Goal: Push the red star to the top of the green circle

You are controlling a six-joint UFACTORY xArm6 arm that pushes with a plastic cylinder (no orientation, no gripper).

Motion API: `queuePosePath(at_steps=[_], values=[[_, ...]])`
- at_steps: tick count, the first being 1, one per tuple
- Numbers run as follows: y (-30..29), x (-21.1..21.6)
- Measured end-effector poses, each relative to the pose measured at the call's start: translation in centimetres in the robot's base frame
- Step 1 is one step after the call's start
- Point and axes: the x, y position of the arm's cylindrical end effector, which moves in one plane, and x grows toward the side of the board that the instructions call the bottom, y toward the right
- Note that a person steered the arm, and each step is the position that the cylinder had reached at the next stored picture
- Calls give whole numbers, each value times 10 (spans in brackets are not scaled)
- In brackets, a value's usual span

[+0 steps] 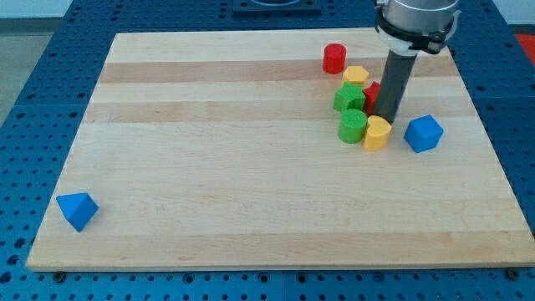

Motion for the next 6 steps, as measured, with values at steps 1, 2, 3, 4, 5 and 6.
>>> queuePosePath(at_steps=[1,2,3,4,5,6], values=[[30,-2],[41,-23],[41,-48],[20,-43],[-34,0],[-57,28]])
